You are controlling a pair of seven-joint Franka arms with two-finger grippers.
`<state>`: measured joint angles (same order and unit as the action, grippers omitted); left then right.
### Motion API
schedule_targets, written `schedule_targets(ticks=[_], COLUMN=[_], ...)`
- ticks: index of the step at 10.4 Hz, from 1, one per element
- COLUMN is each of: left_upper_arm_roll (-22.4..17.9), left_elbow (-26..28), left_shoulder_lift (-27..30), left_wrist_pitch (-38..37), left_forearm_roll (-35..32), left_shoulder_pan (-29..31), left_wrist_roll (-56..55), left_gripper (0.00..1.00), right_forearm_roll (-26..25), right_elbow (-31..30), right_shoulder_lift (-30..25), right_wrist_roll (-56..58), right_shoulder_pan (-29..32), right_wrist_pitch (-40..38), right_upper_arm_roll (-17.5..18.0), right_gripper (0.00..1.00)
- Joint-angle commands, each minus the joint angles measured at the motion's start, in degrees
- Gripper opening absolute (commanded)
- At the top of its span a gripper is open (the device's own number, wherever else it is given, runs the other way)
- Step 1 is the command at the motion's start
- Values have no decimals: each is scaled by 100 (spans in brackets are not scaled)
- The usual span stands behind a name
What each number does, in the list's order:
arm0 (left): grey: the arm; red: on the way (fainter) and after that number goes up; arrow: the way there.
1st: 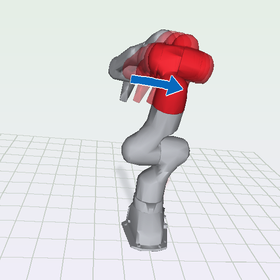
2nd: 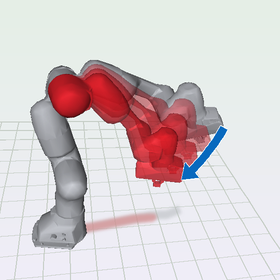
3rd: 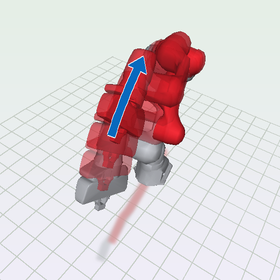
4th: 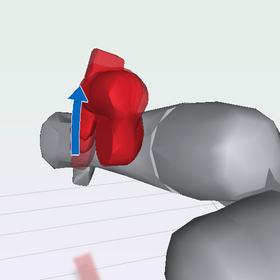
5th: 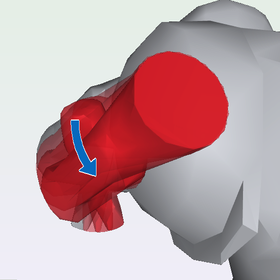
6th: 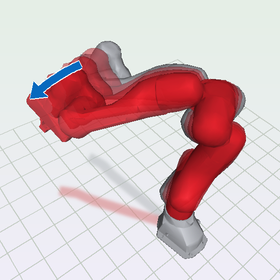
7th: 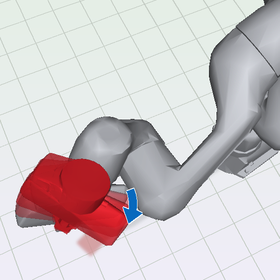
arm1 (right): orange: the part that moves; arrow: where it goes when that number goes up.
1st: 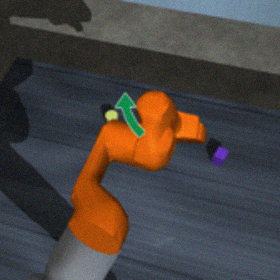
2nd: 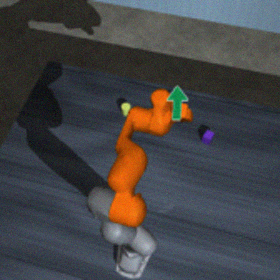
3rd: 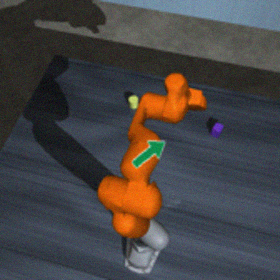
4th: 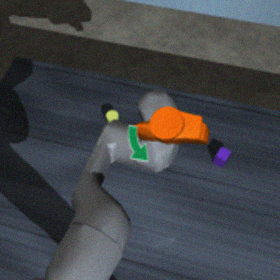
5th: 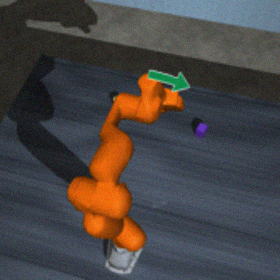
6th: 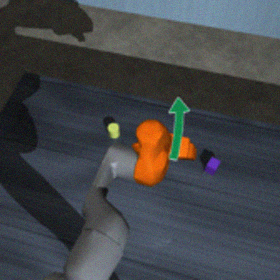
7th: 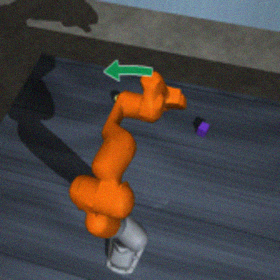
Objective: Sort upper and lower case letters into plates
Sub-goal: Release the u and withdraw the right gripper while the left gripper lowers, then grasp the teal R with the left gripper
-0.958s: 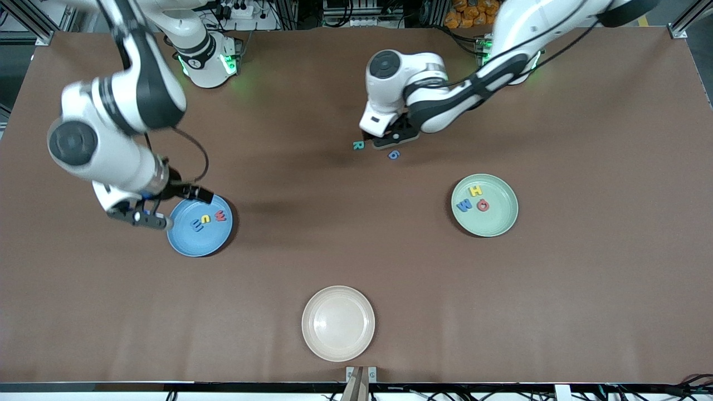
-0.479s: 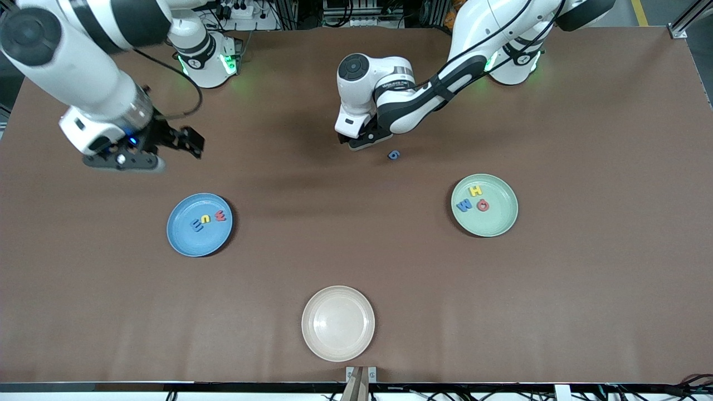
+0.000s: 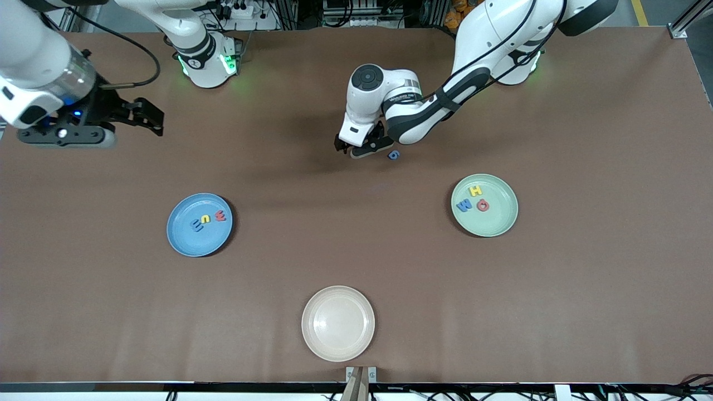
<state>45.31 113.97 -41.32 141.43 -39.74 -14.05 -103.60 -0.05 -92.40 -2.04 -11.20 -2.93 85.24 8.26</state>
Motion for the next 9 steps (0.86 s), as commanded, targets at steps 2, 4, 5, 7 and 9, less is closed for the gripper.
schedule_targets(ticks=[2, 4, 5, 7, 9], left_upper_arm_roll=[-23, -23, -23, -31, -110], left_elbow=[283, 275, 258, 231, 205], left_shoulder_lift=[-131, -201, -253, -280, -307], left_wrist_pitch=[314, 323, 315, 315, 306], left_forearm_roll=[-1016, -1045, -1045, -1045, -1045], left_shoulder_pan=[-37, -107, -142, -212, -265], left_wrist_roll=[-713, -837, -829, -811, -759], left_gripper=[100, 100, 89, 63, 51], right_forearm_roll=[67, 67, 67, 84, 84], right_elbow=[249, 240, 231, 231, 231], right_shoulder_lift=[72, 98, 99, 99, 99], right_wrist_roll=[74, 65, 65, 56, 39], right_shoulder_pan=[-50, -59, -59, -59, -59], right_wrist_pitch=[-17, 19, 19, 19, 19], right_upper_arm_roll=[-96, -96, -105, -96, -96], right_gripper=[100, 100, 100, 100, 100])
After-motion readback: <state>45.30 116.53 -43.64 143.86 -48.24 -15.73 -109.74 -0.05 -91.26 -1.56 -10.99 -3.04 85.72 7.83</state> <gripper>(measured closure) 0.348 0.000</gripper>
